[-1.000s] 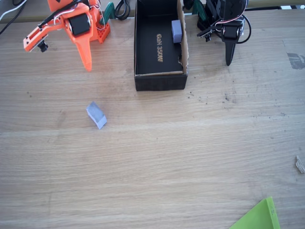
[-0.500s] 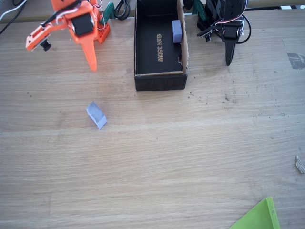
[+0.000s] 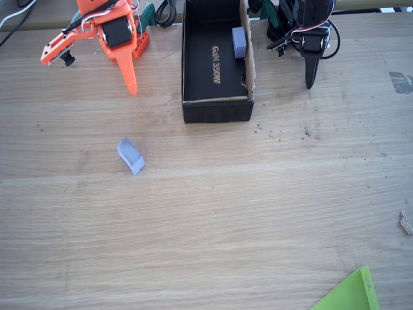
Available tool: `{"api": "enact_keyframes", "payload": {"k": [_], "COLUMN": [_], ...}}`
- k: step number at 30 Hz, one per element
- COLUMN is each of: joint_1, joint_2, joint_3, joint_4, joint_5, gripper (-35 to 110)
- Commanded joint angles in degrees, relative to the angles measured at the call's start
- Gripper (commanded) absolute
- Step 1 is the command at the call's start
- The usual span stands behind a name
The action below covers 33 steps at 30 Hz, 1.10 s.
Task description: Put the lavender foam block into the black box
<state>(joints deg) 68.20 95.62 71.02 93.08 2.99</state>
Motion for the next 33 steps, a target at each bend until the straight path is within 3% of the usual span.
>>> {"api": "enact_keyframes", "payload": {"k": [1,10,22,33], "joint_1": [0.44,1.05,7.12,5.98], "joint_2": [0.53,0.62,0.70,-0.35], "joint_3": [-3.25,-3.25,-3.25,-4.22], "joint_4": [-1.41,-0.70,7.03,12.48], "joint_5": [-1.41,2.02,34.19,65.92], "gripper": [0,0,0,0]}}
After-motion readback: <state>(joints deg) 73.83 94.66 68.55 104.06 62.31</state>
